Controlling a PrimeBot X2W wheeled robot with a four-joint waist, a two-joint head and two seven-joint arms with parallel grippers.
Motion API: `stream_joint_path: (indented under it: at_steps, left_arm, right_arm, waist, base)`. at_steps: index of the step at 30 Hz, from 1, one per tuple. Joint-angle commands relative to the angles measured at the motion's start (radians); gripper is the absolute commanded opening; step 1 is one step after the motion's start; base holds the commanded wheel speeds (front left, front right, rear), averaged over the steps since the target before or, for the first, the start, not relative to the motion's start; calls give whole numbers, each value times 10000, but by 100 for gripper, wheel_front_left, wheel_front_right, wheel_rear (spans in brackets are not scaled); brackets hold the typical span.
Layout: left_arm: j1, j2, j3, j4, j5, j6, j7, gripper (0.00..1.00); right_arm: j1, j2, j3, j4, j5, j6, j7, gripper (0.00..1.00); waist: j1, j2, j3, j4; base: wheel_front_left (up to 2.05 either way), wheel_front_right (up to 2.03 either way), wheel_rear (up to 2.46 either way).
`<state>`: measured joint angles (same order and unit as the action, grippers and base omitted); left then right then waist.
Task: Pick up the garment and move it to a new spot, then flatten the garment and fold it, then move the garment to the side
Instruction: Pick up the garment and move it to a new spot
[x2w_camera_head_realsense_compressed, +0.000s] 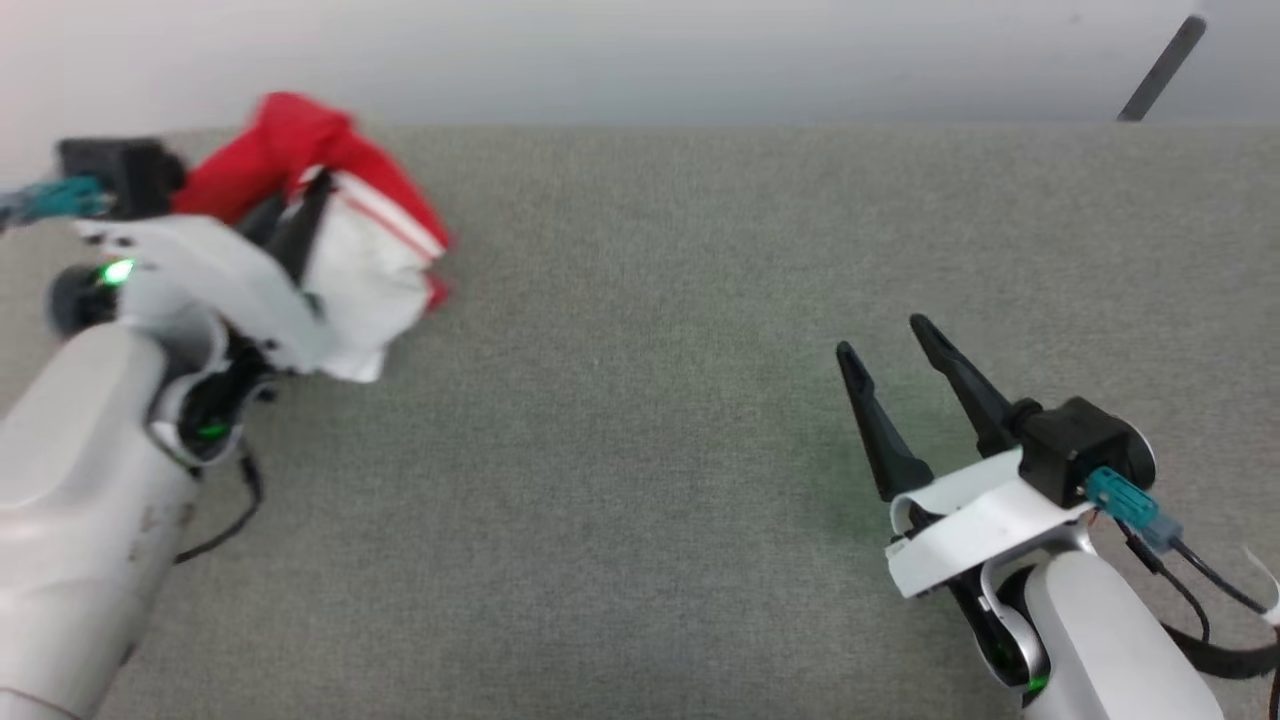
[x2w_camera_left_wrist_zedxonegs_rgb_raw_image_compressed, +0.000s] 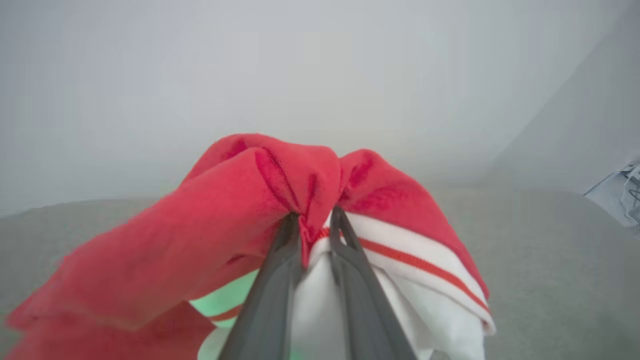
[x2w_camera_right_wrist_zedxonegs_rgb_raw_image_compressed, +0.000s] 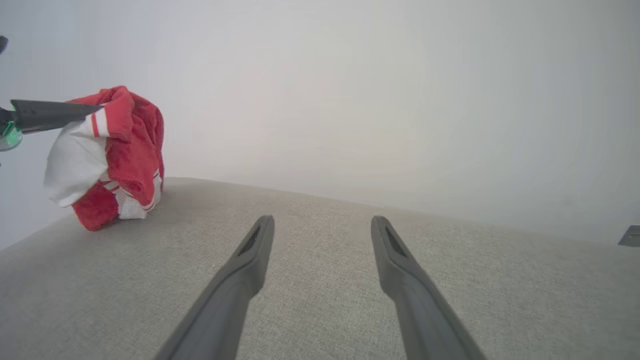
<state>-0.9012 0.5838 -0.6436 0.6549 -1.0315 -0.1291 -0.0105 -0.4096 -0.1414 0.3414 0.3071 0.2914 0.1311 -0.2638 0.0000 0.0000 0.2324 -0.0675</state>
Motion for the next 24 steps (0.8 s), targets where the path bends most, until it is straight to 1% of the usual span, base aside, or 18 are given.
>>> stream_joint_path:
  at_steps: [1,6,10,12,15,19,22,24]
  left_arm:
    - [-151,-124,-197,-433,-207,-22,-11,0]
    - [-588,-430,-848,-1816,-775,-22,256,0]
    - [-1216,-1078,-1171,-2619,-1361,-22,550,0]
    - [-1608,-1557,-1359,-2822,-1559,-22,675,0]
    - [-2266,-2275,-1682,-2810,-1694,-22,714,0]
    - [-2904,-3000,-2149,-2490,-1703,-22,451,0]
    - [-3023,-3152,-2653,-2146,-1695,-22,336,0]
    - [-2901,-3000,-2941,-1865,-1857,-22,277,0]
  right_arm:
    - [252,74,-176,-30,55,-6,-8,100]
    - [559,285,-694,-202,105,-6,-8,100]
    - [678,464,-1132,-392,176,-6,-6,100]
    - [732,535,-1400,-478,200,-6,-6,100]
    - [691,664,-1721,-617,259,-6,-8,100]
    - [570,791,-1959,-788,349,-6,-8,100]
    - [508,850,-2002,-900,439,-6,-6,100]
    - [504,878,-2034,-964,430,-6,-8,100]
  waist:
    - [0,0,-354,-245]
    - [0,0,-303,-885]
    - [0,0,-13,-1526]
    - [0,0,134,-1786]
    - [0,0,370,-2199]
    - [0,0,655,-2809]
    - [0,0,835,-3194]
    - [0,0,926,-3403]
  base:
    - [0,0,0]
    - [0,0,0]
    - [0,0,0]
    - [0,0,0]
    - [0,0,0]
    - [0,0,0]
    - [0,0,0]
    - [0,0,0]
